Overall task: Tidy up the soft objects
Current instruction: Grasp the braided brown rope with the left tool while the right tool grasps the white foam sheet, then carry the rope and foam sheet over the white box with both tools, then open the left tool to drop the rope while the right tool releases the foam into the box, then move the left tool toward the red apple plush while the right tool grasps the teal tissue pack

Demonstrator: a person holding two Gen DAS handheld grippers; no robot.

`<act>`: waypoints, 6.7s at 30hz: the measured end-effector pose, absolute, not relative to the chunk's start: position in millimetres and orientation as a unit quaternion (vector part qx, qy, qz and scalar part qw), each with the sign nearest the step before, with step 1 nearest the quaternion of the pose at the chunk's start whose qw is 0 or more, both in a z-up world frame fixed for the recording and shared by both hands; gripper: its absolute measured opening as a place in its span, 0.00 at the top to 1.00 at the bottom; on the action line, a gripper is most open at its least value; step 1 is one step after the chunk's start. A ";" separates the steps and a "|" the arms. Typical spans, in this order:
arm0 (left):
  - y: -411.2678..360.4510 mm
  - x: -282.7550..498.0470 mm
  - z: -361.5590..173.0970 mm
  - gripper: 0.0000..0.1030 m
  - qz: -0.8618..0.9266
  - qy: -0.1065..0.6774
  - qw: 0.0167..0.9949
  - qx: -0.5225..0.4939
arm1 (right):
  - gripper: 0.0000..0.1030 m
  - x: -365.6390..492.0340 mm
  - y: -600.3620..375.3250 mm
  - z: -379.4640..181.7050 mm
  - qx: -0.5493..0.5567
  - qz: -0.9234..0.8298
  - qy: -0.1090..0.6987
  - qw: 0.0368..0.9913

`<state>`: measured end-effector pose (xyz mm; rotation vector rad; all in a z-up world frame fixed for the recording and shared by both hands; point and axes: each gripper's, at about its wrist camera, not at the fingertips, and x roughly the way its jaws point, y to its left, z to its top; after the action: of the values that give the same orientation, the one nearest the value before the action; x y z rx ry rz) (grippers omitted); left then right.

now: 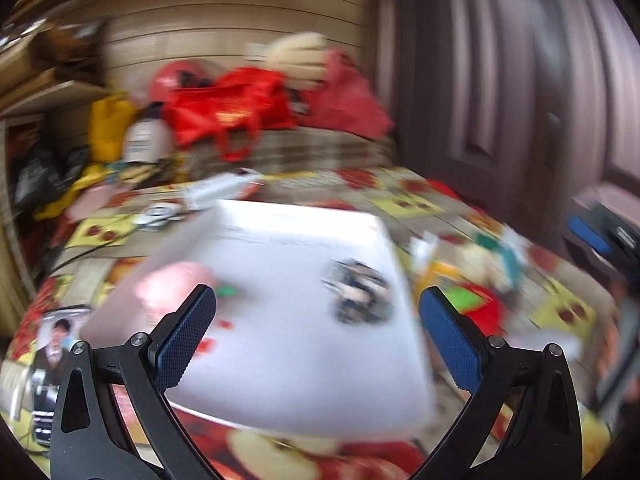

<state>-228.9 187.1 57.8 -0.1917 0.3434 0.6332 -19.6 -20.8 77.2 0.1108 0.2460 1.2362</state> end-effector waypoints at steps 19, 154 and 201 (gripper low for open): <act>69.1 -88.5 10.2 0.20 0.033 0.445 0.894 -0.031 | 0.00 61.8 -41.9 58.7 0.017 0.575 0.243 0.781; 249.3 -224.4 52.7 0.48 0.442 0.160 0.873 -0.133 | 0.52 -69.3 167.2 49.0 -0.112 0.621 0.204 0.748; 282.4 -273.9 43.9 0.01 0.533 0.097 0.803 -0.248 | 0.00 -89.2 141.7 61.8 -0.071 0.628 0.105 0.768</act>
<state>-273.9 282.4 43.9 -0.5303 0.2072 1.1418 -89.2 141.7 61.8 -0.1545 0.2286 1.3626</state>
